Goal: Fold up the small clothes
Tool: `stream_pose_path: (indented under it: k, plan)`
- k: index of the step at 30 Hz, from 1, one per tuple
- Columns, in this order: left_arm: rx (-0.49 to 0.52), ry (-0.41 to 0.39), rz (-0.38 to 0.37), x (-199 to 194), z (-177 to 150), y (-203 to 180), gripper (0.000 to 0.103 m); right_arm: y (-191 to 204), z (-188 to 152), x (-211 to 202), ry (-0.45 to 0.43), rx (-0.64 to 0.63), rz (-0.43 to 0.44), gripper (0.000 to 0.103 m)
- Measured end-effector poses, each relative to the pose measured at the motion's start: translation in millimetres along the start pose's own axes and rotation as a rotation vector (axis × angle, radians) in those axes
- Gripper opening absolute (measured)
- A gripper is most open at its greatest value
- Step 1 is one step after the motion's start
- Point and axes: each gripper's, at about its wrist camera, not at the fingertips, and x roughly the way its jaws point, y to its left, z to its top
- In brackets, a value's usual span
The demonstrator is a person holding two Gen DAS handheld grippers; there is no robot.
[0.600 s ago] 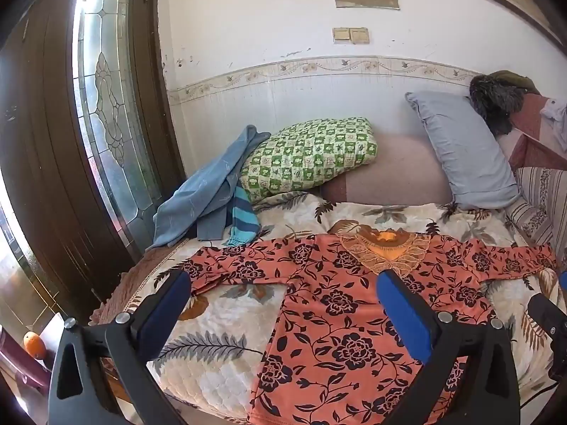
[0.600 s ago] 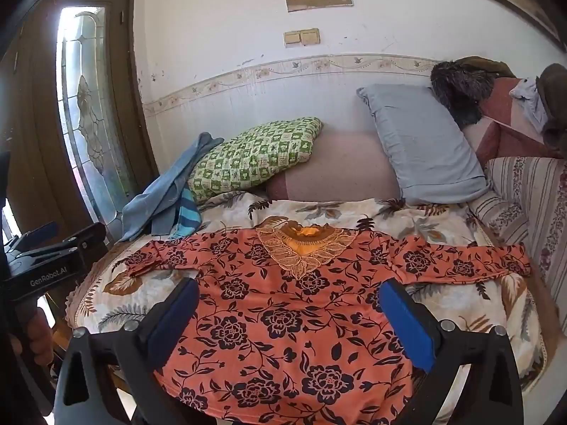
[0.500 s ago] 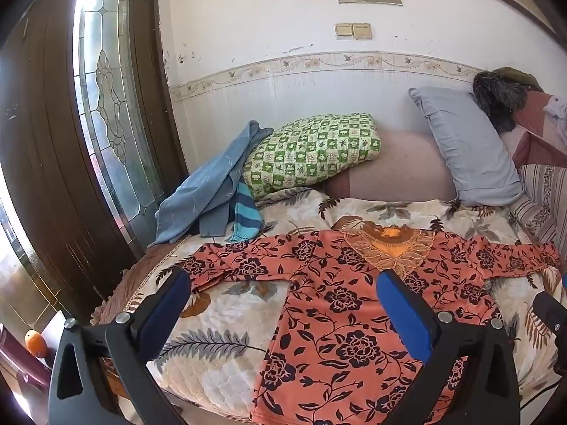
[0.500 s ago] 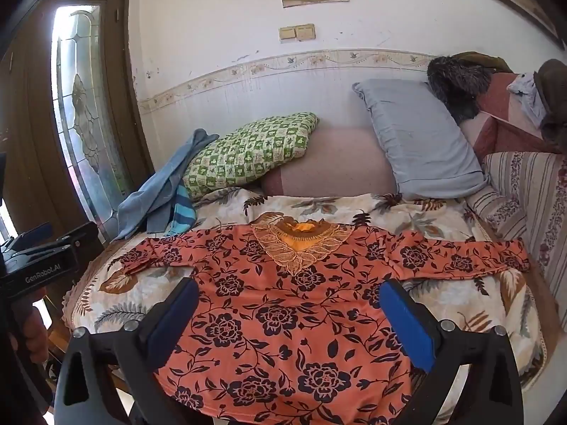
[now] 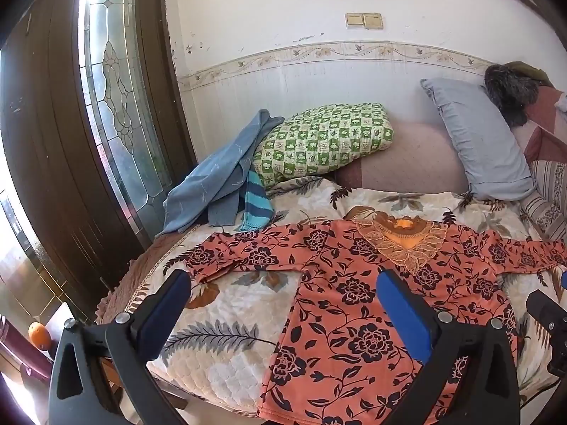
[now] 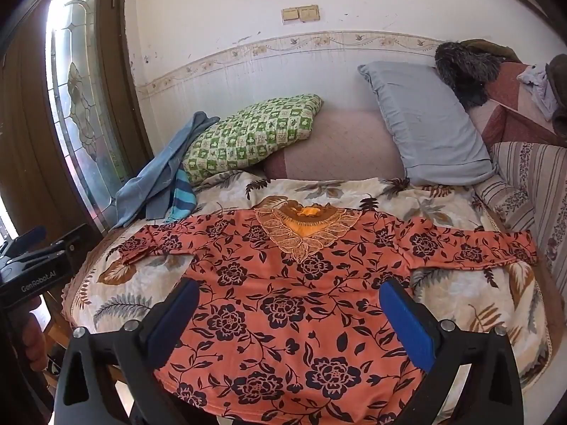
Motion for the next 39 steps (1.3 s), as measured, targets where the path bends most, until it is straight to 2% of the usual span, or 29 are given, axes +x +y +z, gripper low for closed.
stream_pose_path:
  k: [16,39]
  plan:
    - [-0.015,0.018,0.022,4.5,-0.8,5.2,0.103,7.8,2.2,8.3,0.037,-0.015,0.006,0.103]
    - [-0.007,0.026,0.028,6.5,-0.7,9.8,0.103,9.8,1.6,10.0,0.038,-0.015,0.006,0.103]
